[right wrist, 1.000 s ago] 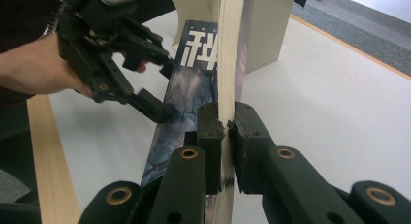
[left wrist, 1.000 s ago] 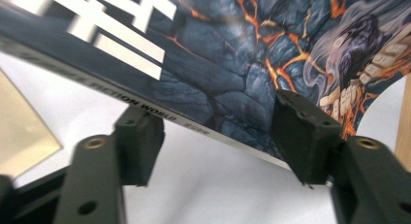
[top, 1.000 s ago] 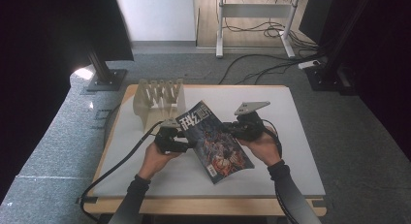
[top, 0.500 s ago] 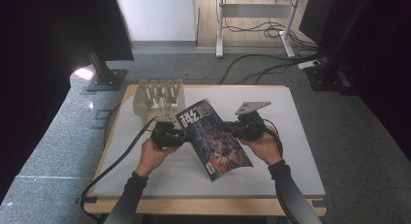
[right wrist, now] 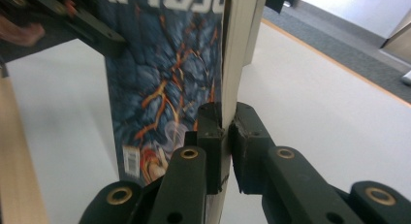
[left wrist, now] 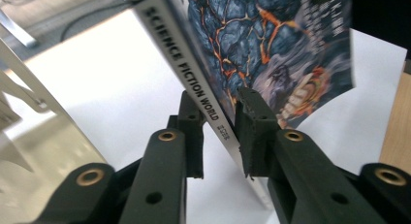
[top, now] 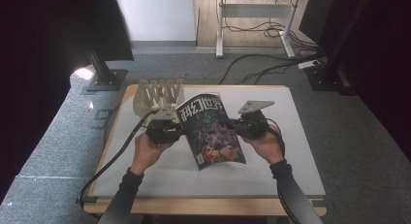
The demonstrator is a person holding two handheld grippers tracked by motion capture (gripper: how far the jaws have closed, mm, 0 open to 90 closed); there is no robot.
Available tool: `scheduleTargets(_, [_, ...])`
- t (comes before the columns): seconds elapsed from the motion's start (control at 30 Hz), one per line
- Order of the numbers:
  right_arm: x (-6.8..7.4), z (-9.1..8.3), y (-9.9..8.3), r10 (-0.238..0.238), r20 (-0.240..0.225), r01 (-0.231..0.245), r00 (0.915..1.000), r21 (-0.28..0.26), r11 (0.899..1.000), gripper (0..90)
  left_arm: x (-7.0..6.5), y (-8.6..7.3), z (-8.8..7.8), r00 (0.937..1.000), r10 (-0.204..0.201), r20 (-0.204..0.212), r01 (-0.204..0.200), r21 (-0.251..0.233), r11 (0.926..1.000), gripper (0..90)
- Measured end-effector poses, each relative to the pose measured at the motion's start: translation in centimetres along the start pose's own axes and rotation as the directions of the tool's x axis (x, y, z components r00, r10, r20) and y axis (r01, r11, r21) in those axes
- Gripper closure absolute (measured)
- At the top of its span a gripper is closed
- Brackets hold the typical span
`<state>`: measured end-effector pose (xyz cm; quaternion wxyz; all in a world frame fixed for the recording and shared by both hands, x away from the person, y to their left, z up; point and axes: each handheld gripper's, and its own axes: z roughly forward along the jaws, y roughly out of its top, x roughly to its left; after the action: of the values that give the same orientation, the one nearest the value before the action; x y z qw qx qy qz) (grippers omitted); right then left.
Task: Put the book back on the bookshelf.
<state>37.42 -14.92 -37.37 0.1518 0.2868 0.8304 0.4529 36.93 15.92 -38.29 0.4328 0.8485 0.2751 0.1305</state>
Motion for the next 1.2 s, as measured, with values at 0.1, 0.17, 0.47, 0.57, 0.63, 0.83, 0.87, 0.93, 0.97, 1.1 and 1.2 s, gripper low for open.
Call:
scheduleTargets(0.1, [0.0, -0.1, -0.1, -0.005, 0.015, 0.005, 0.9999, -0.004, 1.0, 81.4, -0.4, 0.5, -0.7, 0.9986, 0.042, -0.032, -0.042, -0.008, 0.9991, 78.1])
scheduleTargets(0.17, [0.0, 0.0, -0.2, -0.01, 0.02, 0.01, 0.9998, -0.011, 1.0, 81.5, -0.7, 0.8, -1.2, 0.9966, 0.068, -0.047, -0.068, -0.015, 0.9975, 80.1])
scheduleTargets(0.47, [-0.7, 0.9, -1.9, 0.006, 0.041, -0.006, 0.9992, 0.006, 1.0, 81.4, -2.0, 0.3, -0.9, 0.9905, 0.137, -0.009, -0.137, -0.014, 0.9904, 78.1])
scheduleTargets(0.57, [-1.1, 0.6, -2.5, 0.009, 0.035, -0.009, 0.9993, 0.009, 1.0, 81.2, -2.2, 0.7, -0.7, 0.9888, 0.149, 0.012, -0.149, -0.008, 0.9889, 69.2])
scheduleTargets(0.63, [-1.1, 0.3, -2.9, 0.014, 0.023, -0.014, 0.9996, 0.002, 1.0, 81.0, -2.3, 1.3, -0.3, 0.989, 0.146, 0.023, -0.146, -0.014, 0.9892, 63.5])
scheduleTargets(0.83, [-0.8, 0.0, -3.2, 0.002, 0.015, -0.002, 0.9999, -0.004, 1.0, 80.4, -2.5, 2.8, 0.9, 0.9865, 0.163, 0.01, -0.163, 0.015, 0.9864, 58.7])
scheduleTargets(0.87, [-0.9, 0.0, -3.2, 0.003, 0.012, -0.003, 0.9999, -0.006, 1.0, 80.3, -2.4, 3.0, 1.0, 0.9871, 0.16, 0.012, -0.16, 0.016, 0.987, 59.8])
scheduleTargets(0.93, [-1.0, 0.0, -3.3, 0.007, 0.006, -0.007, 1.0, -0.011, 1.0, 80.0, -2.2, 3.1, 1.3, 0.9876, 0.156, 0.014, -0.156, 0.015, 0.9876, 62.0])
scheduleTargets(0.97, [-1.0, -0.1, -3.3, 0.01, 0.006, -0.01, 0.9999, -0.013, 1.0, 79.8, -2.0, 3.1, 1.5, 0.9885, 0.151, 0.008, -0.151, 0.008, 0.9885, 63.8])
scheduleTargets(1.1, [-1.1, -0.1, -3.6, 0.022, 0.006, -0.022, 0.9997, -0.026, 0.999, 79.2, -1.6, 3.0, 1.5, 0.9917, 0.128, 0.004, -0.128, -0.013, 0.9916, 75.2])
scheduleTargets(1.2, [-1.4, -0.3, -3.9, 0.035, 0.012, -0.035, 0.9993, -0.036, 0.999, 77.8, -1.5, 3.0, 1.5, 0.9931, 0.117, -0.003, -0.117, -0.02, 0.9929, 80.2])
